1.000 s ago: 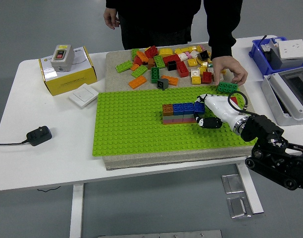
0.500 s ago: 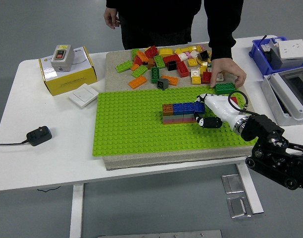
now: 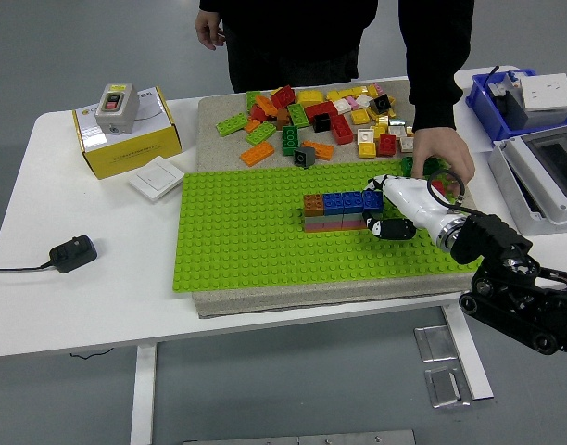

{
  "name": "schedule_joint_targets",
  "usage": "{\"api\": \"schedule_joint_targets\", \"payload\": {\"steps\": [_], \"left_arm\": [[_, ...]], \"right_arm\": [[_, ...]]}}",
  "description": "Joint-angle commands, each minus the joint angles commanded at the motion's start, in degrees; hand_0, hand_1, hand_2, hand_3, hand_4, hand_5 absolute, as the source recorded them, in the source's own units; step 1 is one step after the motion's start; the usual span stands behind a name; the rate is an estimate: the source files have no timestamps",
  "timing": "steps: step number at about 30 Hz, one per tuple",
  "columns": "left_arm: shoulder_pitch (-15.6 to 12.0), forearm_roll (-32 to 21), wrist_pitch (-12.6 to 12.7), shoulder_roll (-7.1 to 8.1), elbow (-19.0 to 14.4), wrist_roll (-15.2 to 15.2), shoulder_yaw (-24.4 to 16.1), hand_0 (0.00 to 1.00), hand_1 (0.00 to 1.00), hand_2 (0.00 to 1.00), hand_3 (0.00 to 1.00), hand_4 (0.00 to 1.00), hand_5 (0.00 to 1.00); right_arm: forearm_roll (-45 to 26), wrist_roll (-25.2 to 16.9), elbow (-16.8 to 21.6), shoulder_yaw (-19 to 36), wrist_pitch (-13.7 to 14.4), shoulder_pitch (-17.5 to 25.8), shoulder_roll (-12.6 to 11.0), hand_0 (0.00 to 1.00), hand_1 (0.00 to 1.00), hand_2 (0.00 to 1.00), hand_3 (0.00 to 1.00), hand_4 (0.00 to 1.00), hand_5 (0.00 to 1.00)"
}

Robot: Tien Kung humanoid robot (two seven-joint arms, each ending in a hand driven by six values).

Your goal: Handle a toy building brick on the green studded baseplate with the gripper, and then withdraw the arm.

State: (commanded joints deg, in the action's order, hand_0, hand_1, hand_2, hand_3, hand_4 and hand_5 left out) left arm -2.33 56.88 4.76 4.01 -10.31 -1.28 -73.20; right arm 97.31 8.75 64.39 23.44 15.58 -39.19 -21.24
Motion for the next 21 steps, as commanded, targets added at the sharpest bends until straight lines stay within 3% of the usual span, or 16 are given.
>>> {"api": "schedule_joint_targets", "payload": {"steps": [21], "left_arm": [[0.1, 0.1, 0.0, -0.03, 0.0, 0.0, -0.1, 0.659, 0.658, 0.574, 0.596, 0.134, 0.681]], "right_arm": [[-0.4, 0.0, -0.1, 0.1, -0.1, -0.1, 0.0, 0.795, 0.877, 0.904, 0.754, 0.473, 0.354]]}}
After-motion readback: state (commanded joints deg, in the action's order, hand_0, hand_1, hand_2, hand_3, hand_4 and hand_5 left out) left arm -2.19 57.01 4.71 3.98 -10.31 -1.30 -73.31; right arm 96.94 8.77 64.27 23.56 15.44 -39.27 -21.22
